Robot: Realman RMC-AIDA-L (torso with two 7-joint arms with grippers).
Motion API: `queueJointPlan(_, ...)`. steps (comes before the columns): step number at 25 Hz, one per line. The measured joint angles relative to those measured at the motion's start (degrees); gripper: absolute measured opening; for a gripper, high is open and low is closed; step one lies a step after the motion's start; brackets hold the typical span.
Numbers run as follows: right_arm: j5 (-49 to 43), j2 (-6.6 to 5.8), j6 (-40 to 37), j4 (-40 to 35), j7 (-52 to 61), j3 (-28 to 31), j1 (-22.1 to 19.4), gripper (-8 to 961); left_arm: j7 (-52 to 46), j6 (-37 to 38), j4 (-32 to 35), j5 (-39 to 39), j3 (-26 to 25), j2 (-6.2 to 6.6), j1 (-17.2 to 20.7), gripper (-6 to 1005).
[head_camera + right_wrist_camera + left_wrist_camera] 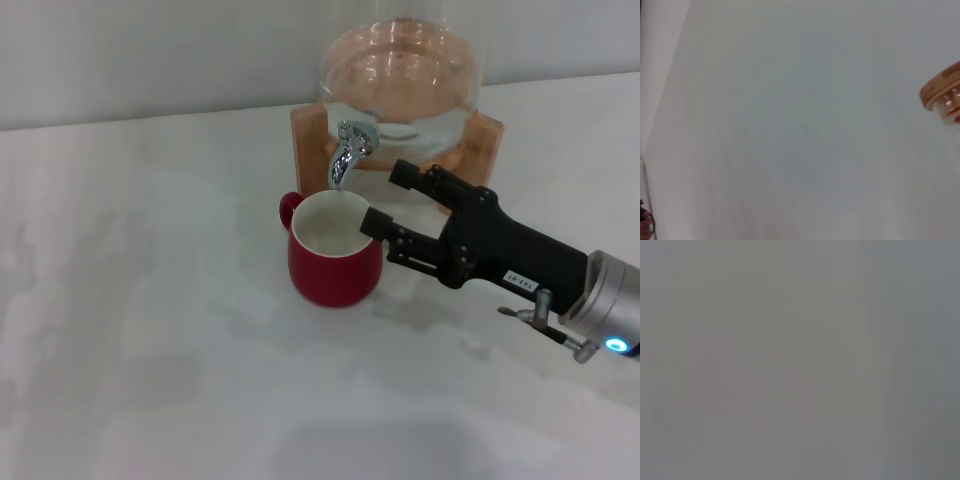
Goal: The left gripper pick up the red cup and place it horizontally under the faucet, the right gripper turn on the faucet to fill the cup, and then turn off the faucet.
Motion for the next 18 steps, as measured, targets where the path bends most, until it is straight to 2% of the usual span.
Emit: queueJointPlan(18,0.1,0.62,3.3,-1.4,0.9,-4.9,2.5,827,0.0,0.1,0.0,0.4,0.0,-0.26,0.0,422)
